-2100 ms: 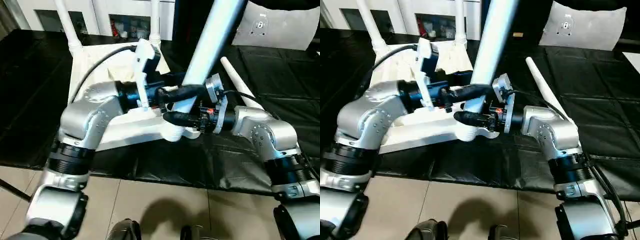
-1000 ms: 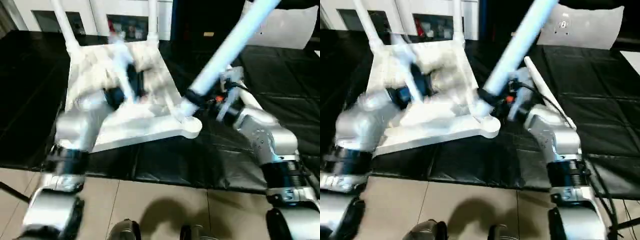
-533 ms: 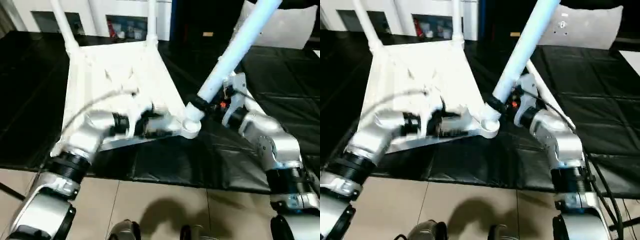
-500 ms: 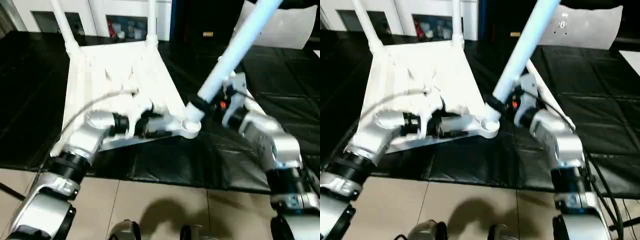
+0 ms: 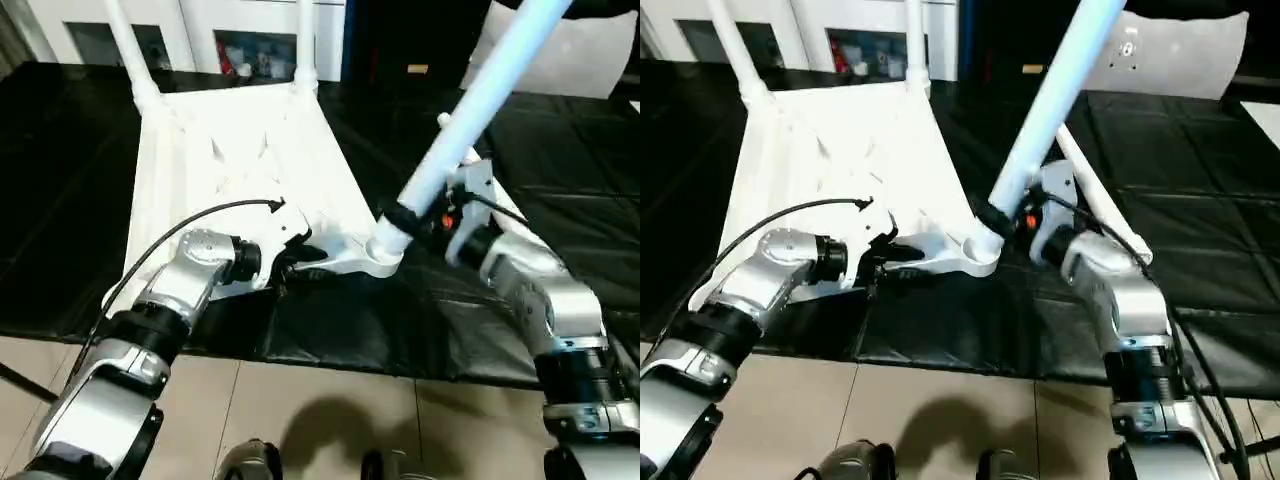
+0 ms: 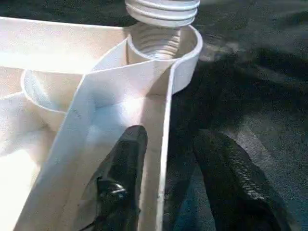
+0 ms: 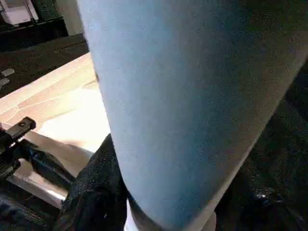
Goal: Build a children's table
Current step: Insert table leg to table base
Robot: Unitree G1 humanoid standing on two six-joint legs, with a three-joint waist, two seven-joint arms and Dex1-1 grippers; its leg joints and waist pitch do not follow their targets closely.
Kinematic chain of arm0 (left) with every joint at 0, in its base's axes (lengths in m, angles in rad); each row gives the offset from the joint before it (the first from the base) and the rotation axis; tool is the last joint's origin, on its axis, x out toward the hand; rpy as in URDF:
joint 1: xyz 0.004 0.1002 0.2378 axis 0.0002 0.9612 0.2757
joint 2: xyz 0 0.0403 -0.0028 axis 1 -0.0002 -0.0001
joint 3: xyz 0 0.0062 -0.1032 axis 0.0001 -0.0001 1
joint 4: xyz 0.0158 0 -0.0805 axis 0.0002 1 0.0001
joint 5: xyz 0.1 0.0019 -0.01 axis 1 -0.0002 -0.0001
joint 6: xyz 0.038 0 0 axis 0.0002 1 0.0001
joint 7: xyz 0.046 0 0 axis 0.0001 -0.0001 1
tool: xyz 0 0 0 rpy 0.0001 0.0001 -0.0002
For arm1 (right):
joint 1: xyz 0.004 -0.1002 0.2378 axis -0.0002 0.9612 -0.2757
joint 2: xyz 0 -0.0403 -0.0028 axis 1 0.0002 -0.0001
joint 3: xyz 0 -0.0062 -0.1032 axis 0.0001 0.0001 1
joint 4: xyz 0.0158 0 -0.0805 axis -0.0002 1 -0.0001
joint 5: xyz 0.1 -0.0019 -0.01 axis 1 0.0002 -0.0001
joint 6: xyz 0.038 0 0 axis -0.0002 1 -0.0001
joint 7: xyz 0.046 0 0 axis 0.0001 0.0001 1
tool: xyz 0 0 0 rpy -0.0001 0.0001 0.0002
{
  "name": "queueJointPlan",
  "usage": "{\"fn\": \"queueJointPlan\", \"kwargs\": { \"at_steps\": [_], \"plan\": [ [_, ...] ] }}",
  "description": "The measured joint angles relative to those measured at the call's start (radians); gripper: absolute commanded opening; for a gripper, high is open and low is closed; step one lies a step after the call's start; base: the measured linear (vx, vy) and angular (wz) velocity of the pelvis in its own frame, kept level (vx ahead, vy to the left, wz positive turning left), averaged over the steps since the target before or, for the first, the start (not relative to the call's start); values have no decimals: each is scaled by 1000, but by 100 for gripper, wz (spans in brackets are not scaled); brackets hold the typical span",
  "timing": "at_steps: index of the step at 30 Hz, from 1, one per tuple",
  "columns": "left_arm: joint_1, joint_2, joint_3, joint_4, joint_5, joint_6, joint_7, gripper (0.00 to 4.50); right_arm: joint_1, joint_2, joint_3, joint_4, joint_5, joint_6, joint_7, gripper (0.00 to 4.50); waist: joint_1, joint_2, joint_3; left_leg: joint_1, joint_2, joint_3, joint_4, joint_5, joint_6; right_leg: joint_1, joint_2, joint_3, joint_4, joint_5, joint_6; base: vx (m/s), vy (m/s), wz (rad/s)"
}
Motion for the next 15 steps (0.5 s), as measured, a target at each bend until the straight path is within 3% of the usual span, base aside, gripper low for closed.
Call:
{"fn": "queueJointPlan", "kwargs": {
  "at_steps": [1, 5, 7, 15],
  "plan": [
    [-2, 0, 0, 3, 3, 0, -4, 143, 0, 0, 1, -2, 0, 0, 0, 191, 0, 0, 0, 0, 0, 0, 0, 0, 0, 0, 0, 0, 0, 0, 0, 0, 0, 0],
    [-13, -5, 0, 28, 18, -20, -10, 126, 0, 0, 5, -3, -3, 0, 0, 191, 0, 0, 0, 1, 0, 0, 0, 0, 0, 0, 0, 0, 0, 0, 0, 0, 0, 0],
    [-20, -7, 0, 42, 26, -28, -7, 90, 0, 0, 5, -3, -4, 0, 0, 191, 0, 0, 0, 1, 0, 0, 0, 0, 0, 0, 0, 0, 0, 0, 0, 0, 0, 0],
    [-37, -15, 0, 69, 54, -43, -4, 33, 0, -3, 18, -3, -10, 0, 2, 191, 0, 0, 0, 1, 0, 0, 0, 0, 0, 1, 0, 0, 0, 0, 0, 0, 0, 0]
  ]
}}
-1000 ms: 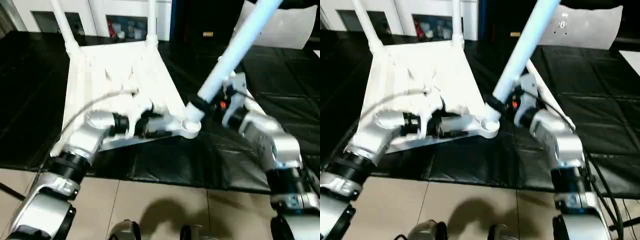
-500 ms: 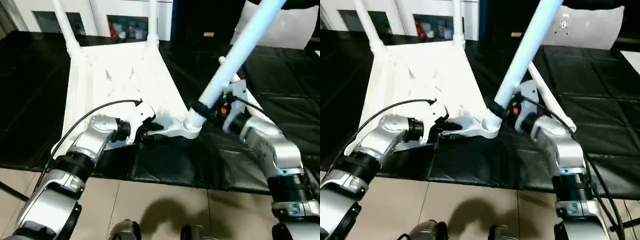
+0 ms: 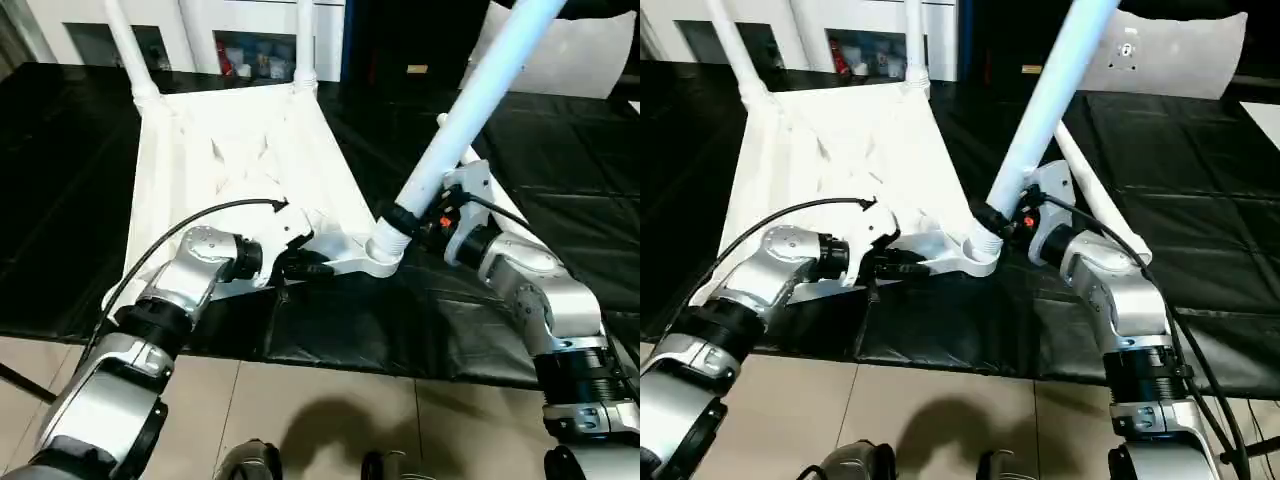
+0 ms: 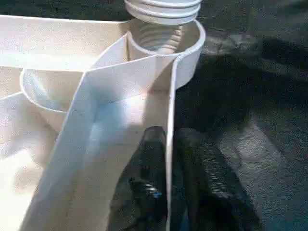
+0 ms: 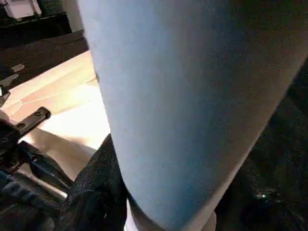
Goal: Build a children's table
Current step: Insert table leg to table base
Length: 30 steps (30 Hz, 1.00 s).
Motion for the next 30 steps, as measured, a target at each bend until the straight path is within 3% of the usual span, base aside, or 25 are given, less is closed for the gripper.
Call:
{"fn": "queueJointPlan", "kwargs": {
  "at_steps": [5, 12, 18, 24, 27, 30],
  "plan": [
    [-4, 2, -3, 14, 16, -29, -6, 0, 0, -4, 8, 0, 0, 0, 5, 191, 0, 0, 0, 0, 0, 0, 0, 0, 0, 0, 0, 0, 0, 0, 0, 0, 0, 0],
    [-7, 7, -4, 24, 32, -54, -21, 0, -3, -15, 25, 0, -14, 0, 26, 191, -1, 0, 0, 0, 0, 0, 0, 0, 0, 0, 0, 0, -1, 0, 0, 0, 0, 0],
    [7, 66, -19, -12, 38, -75, -125, 0, -10, -24, 37, -1, -15, 1, 42, 191, -15, 0, 0, 0, 0, 0, -1, 0, 0, 0, 0, 0, 0, 0, 0, 0, 0, 0],
    [7, 55, -7, -8, 38, -62, -114, 0, -10, -22, 52, -6, -15, 1, 53, 191, -13, 0, 0, 1, 0, 0, 0, 0, 0, 2, -1, 0, -1, 0, 0, 0, 0, 0],
    [7, 53, -1, -8, 33, -46, -127, 55, -10, -22, 52, -8, -15, 1, 54, 191, -14, 0, 0, 1, 0, 0, 0, 0, 0, 2, -1, 0, -1, 0, 0, 0, 0, 0],
    [7, 48, -7, -4, 52, -63, -112, 59, -10, -22, 53, -8, -15, 1, 54, 191, -14, 1, 0, 1, 0, 0, 0, 0, 0, 2, -1, 0, -1, 0, 0, 0, 0, 0]
  ]
}}
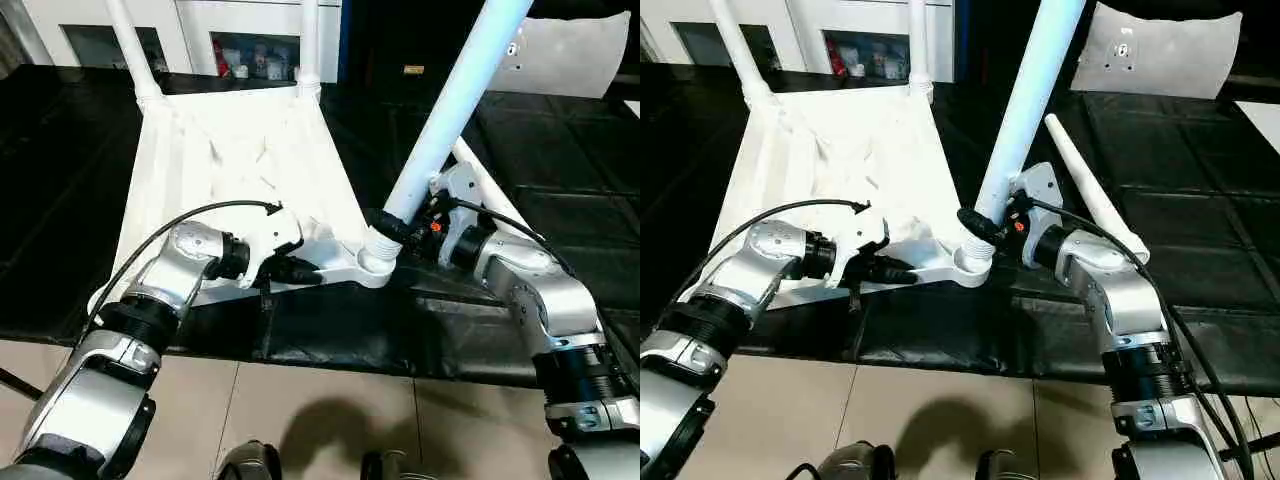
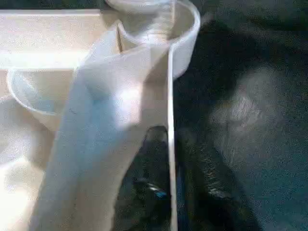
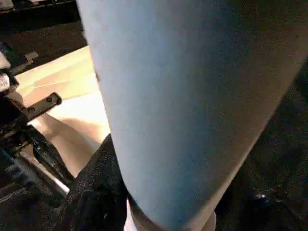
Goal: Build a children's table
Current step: Insert table leg to table base
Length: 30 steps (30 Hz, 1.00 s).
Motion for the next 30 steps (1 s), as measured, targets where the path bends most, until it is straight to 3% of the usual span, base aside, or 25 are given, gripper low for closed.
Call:
{"fn": "queueJointPlan", "kwargs": {
  "at_steps": [10, 20, 30],
  "plan": [
    [-10, -18, 11, 33, 16, -16, 23, 60, 2, 0, 1, 0, 0, 0, 0, 191, -4, 3, -2, 1, 0, 0, 0, 0, 0, 1, 0, 0, 0, 0, 0, 0, 0, 0],
    [-10, -18, 6, 40, 29, -24, 6, 2, 2, -1, 5, -1, 0, 7, 10, 191, -5, 10, -6, 1, 0, 0, 0, 0, 0, 2, 0, 0, -1, -1, 1, 0, 0, 0],
    [20, 15, 2, 1, 36, -75, -38, 0, -9, -39, 88, -51, -2, 96, 105, 191, -6, 8, -7, 1, 0, 0, 0, 0, 0, 1, 0, -1, -1, -3, 5, 0, 0, 0]
  ]
}}
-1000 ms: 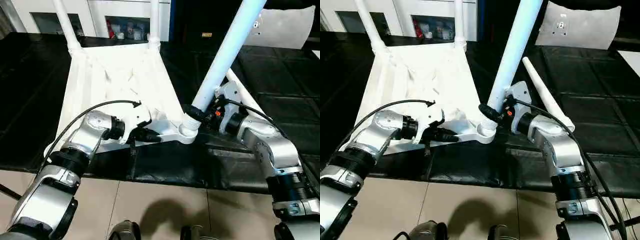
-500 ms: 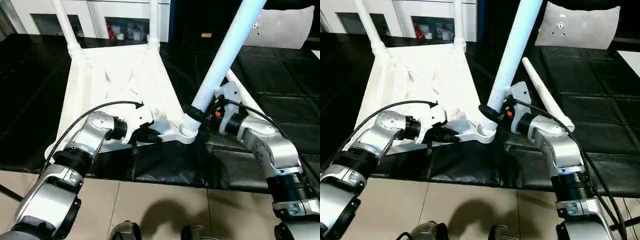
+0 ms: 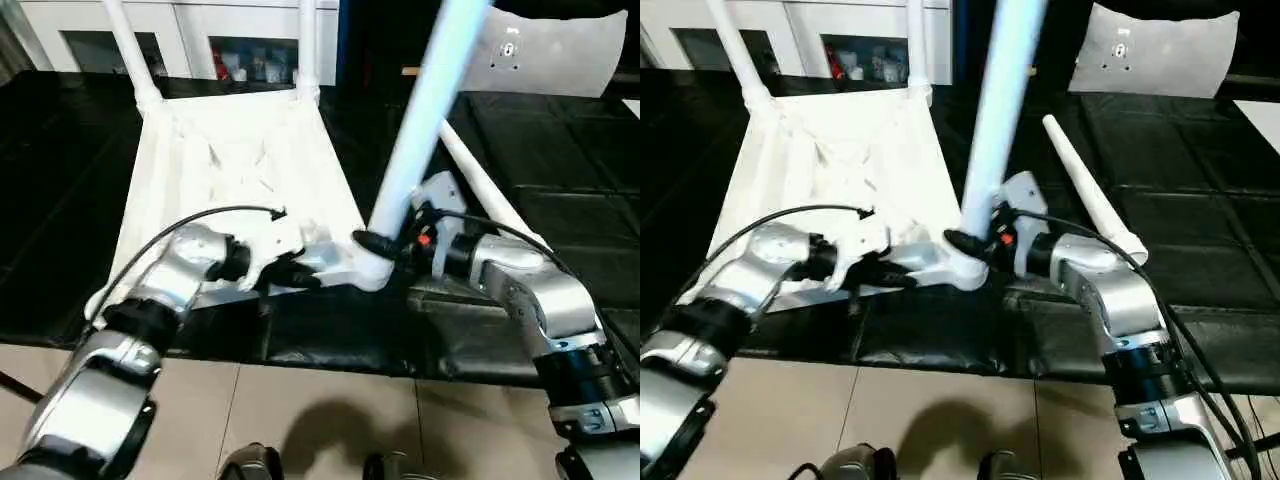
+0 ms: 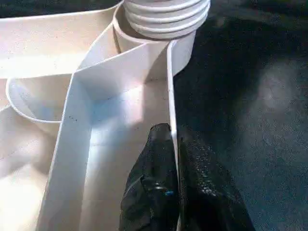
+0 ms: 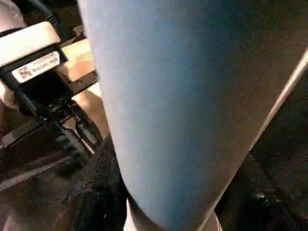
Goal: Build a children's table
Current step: Insert table leg to table base
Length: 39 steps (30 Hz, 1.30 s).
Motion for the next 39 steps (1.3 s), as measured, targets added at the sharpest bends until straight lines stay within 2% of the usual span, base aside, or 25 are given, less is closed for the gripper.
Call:
{"fn": "queueJointPlan", "kwargs": {
  "at_steps": [5, 13, 16, 22, 25, 29, 34, 39],
  "plan": [
    [17, 15, -1, -28, 0, -2, -28, 0, -24, -14, 34, 8, -19, 29, 18, 191, 2, -1, -1, 0, 0, 0, 0, 0, 0, 0, 0, 0, 0, 0, 0, 0, 0, 0],
    [23, 15, -2, -34, 8, -10, -30, 0, -61, -31, 53, 46, -20, 61, 58, 191, 3, -13, -8, 0, 0, 0, 0, 0, 0, 0, 0, 0, 0, 0, 0, 0, 0, 0],
    [24, 15, -3, -34, 13, -14, -25, 0, -62, -20, 45, 58, -16, 61, 56, 191, 2, -17, -11, 0, 0, 0, 0, 0, 0, 0, 0, 0, 0, 0, 0, 0, 0, 0],
    [27, 12, -3, -34, 23, -18, -11, 0, -40, 6, -9, 92, 21, 54, 43, 191, 2, -18, -11, 3, 0, 0, 0, 0, 0, 3, 0, 0, 0, -1, 1, 0, 0, 0],
    [29, 9, -3, -33, 26, -23, -7, 0, -2, 22, -47, 90, 42, 33, 26, 191, 5, -17, -12, 4, 0, 0, 0, 0, 0, 4, 0, 0, 0, -1, 2, 0, 0, 0],
    [29, 3, -2, -28, 26, -23, 0, 0, 55, 40, -67, 62, 50, -14, 0, 191, 8, -13, -14, 5, 0, 0, 0, 0, 0, 5, 0, 0, 0, -1, 2, 0, 0, 0],
    [29, -6, -1, -19, 24, -23, -1, 0, 126, 40, -40, -2, 9, -111, -25, 191, 15, -9, -16, 8, 0, 0, -1, 0, 0, 7, 0, 0, -1, -3, 4, 0, 0, 0],
    [29, -6, -1, -15, 27, -23, -4, 0, 123, 19, 14, -12, -44, -156, -26, 191, 13, -9, -16, 13, -1, 0, -3, -1, 0, 10, 0, 0, -1, -3, 5, 0, 0, 0]
  ]
}}
